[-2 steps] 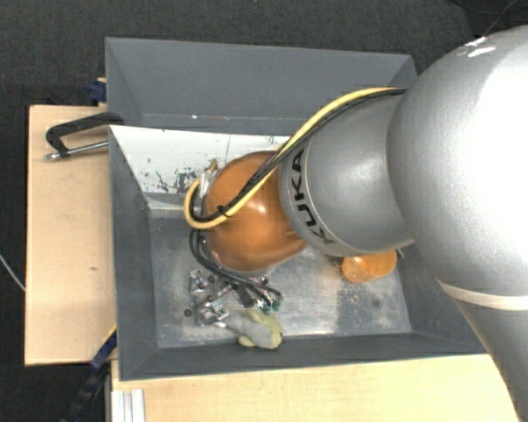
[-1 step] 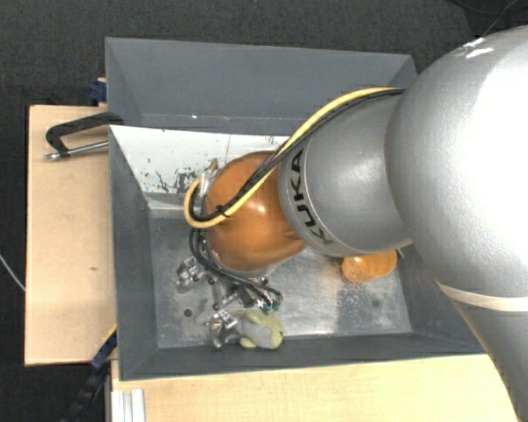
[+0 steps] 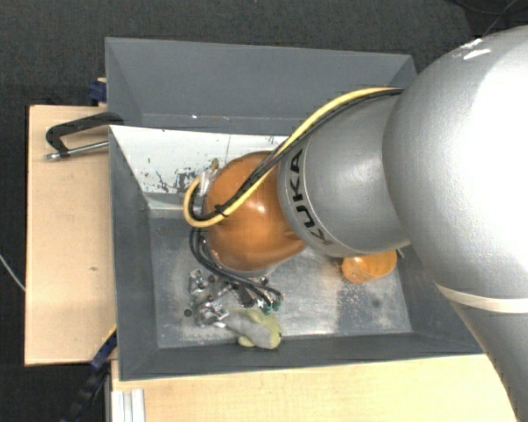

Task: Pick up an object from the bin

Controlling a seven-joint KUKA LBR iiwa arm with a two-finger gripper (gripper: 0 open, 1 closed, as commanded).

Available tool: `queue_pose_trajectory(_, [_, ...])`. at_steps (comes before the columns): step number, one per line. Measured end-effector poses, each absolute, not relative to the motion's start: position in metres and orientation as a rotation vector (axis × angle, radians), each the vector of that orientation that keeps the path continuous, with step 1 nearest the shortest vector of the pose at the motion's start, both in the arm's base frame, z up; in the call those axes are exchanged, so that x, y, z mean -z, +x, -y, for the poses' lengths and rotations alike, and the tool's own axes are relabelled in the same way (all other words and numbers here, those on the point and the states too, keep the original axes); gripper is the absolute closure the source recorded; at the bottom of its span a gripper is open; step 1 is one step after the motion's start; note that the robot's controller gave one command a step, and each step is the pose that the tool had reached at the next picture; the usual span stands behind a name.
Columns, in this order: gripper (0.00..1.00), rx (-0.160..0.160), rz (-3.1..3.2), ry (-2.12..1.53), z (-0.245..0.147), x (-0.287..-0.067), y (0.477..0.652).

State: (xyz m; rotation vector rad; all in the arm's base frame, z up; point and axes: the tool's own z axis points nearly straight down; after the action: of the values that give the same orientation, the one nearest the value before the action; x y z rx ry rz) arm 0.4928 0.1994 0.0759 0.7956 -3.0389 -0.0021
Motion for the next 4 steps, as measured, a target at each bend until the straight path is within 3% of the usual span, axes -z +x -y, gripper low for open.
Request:
queue_pose_trajectory(1, [0.0,0.002,3.039,0.795,-0.199,-0.076,0.493])
queue_pose_trajectory(2, [1.0,0.002,3.039,0.795,-0.199,-0.076,0.493])
queue_pose_trajectory(3, [1.0,0.0,3.014,0.919,-0.119,-0.075,0.553])
queue_pose_trajectory(4, [1.0,0.0,2.998,0.992,-0.122,-0.221,0.556])
